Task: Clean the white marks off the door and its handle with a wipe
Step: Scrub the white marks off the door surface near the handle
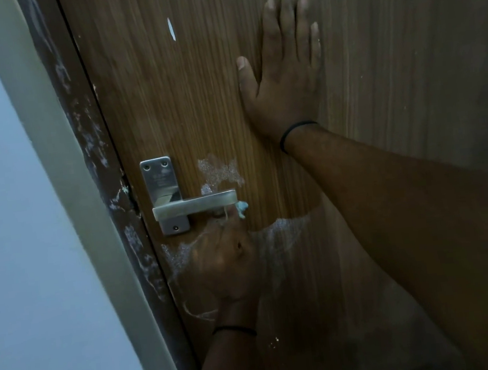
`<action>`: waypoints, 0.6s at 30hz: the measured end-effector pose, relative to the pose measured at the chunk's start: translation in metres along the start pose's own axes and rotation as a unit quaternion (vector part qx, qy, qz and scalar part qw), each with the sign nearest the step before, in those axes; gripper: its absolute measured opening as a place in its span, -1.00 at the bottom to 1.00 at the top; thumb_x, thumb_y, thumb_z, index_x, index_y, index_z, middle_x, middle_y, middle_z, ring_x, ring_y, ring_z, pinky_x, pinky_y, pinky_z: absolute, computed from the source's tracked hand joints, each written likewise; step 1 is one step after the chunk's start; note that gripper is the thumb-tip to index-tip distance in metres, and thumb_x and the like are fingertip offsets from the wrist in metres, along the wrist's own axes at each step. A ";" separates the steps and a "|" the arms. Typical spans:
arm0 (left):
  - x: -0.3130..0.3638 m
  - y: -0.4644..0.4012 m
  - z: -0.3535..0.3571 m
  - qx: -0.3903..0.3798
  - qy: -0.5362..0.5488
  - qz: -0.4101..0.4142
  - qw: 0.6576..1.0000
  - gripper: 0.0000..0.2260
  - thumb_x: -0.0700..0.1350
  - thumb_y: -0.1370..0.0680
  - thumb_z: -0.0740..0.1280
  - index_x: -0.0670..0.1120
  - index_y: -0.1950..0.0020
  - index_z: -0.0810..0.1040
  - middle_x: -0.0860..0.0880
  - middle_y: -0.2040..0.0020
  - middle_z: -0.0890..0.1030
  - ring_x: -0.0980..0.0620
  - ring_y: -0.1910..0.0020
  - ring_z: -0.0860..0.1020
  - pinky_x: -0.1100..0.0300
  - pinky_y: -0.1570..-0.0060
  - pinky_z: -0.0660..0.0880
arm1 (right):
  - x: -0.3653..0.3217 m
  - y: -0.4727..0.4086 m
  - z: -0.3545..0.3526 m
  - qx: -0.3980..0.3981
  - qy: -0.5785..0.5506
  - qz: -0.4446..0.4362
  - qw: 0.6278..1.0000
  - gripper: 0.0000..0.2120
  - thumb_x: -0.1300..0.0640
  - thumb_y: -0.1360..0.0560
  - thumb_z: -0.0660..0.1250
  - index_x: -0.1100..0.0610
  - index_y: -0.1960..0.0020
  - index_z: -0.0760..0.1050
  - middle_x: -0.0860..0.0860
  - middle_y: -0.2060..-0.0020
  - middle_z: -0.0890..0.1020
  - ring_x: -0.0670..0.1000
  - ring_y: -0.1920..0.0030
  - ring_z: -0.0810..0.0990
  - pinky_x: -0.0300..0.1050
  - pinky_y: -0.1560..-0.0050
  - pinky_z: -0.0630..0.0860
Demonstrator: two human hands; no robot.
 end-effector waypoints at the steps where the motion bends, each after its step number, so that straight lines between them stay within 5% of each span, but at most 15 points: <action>1: 0.000 0.004 -0.002 -0.013 0.004 0.017 1.000 -0.79 -0.15 -0.60 0.30 -0.16 -0.16 0.66 -0.10 0.14 0.68 -0.06 0.17 0.64 -0.03 0.12 0.57 | 0.000 0.000 0.000 -0.001 0.004 0.000 1.000 -0.34 -0.15 -0.62 0.02 0.24 -0.57 0.11 0.21 -0.56 0.14 0.22 -0.58 0.05 0.16 -0.56 -0.03; 8: 0.028 -0.028 -0.001 0.002 0.015 0.040 0.999 -0.68 -0.26 -0.52 0.41 -0.14 -0.28 0.60 -0.16 0.23 0.64 -0.12 0.30 0.60 0.01 0.32 0.57 | -0.001 0.000 -0.002 -0.007 0.002 -0.001 1.000 -0.34 -0.15 -0.62 0.03 0.24 -0.58 0.09 0.21 -0.57 0.12 0.22 -0.58 0.04 0.16 -0.56 -0.03; 13: 0.004 -0.029 -0.009 0.091 0.083 -0.114 0.986 -0.83 -0.18 -0.56 0.37 -0.26 0.11 0.70 -0.18 0.22 0.67 -0.14 0.26 0.64 -0.01 0.24 0.59 | 0.000 0.001 -0.001 -0.009 0.005 0.000 1.000 -0.34 -0.14 -0.62 0.03 0.24 -0.58 0.08 0.21 -0.57 0.11 0.21 -0.58 0.02 0.16 -0.56 -0.03; 18: -0.002 -0.020 -0.012 0.112 0.138 -0.164 0.970 -0.88 -0.29 -0.52 0.41 -0.25 -0.03 0.69 -0.18 0.01 0.68 -0.10 0.02 0.64 0.14 -0.03 0.55 | -0.001 0.000 -0.002 -0.017 -0.003 0.000 1.000 -0.33 -0.14 -0.61 0.03 0.24 -0.58 0.09 0.21 -0.57 0.11 0.21 -0.58 0.03 0.16 -0.56 -0.02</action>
Point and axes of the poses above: each hand's wrist, its own y-axis away from the middle knuckle, its own z-axis out of the palm, x = y × z, the point moved 6 cm from there along -y, towards the middle knuckle
